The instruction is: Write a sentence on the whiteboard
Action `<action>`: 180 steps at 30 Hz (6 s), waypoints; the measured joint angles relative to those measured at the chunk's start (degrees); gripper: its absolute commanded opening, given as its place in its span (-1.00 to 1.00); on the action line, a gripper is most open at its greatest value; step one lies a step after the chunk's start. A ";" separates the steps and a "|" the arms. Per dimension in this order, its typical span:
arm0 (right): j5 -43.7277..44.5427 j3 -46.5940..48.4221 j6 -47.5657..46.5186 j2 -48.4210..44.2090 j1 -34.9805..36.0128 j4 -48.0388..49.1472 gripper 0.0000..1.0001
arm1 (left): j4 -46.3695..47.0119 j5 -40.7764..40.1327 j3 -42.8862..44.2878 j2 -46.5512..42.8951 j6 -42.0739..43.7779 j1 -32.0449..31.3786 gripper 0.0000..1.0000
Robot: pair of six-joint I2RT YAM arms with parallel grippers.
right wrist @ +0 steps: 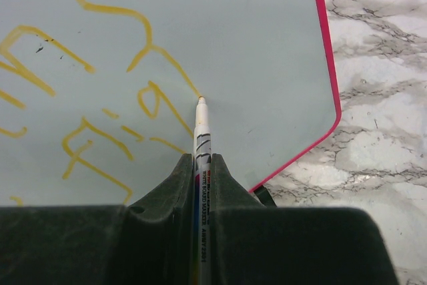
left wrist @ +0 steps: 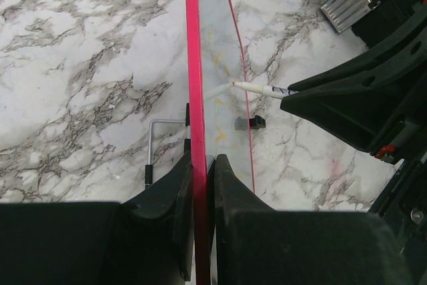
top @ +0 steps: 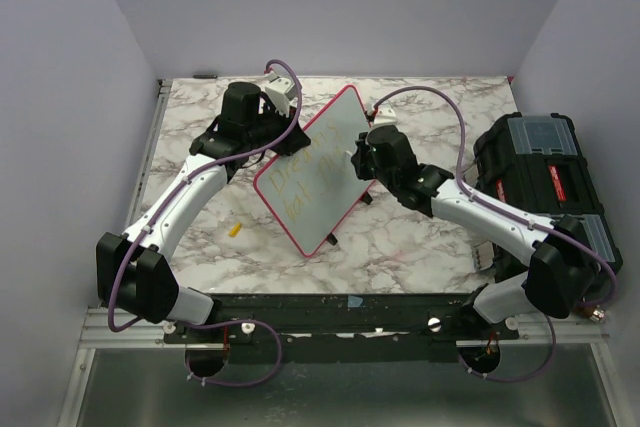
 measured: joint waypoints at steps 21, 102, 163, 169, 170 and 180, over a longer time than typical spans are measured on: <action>0.09 4.48 -0.02 0.94 0.00 -0.90 -0.99 | 0.02 -0.09 0.00 -0.07 0.02 -0.02 -1.00; -2.69 4.52 1.42 1.07 -4.90 -0.04 -0.99 | 0.02 -2.62 -1.16 -2.23 0.72 -1.60 -1.00; -5.64 7.19 1.92 1.66 -6.64 -1.29 -0.99 | -0.02 -2.89 -1.18 -2.40 0.85 -1.66 -1.00; -6.05 6.99 1.97 1.66 -6.71 -1.22 -0.99 | -0.02 -2.89 -1.18 -2.40 0.85 -1.66 -1.00; -6.19 6.80 1.97 1.66 -6.71 -1.20 -0.99 | -0.04 -2.89 -1.18 -2.40 0.85 -1.66 -1.00; -7.10 3.39 2.64 1.62 -6.71 -1.20 -0.99 | -0.22 -3.15 -1.18 -2.40 0.59 -1.66 -1.00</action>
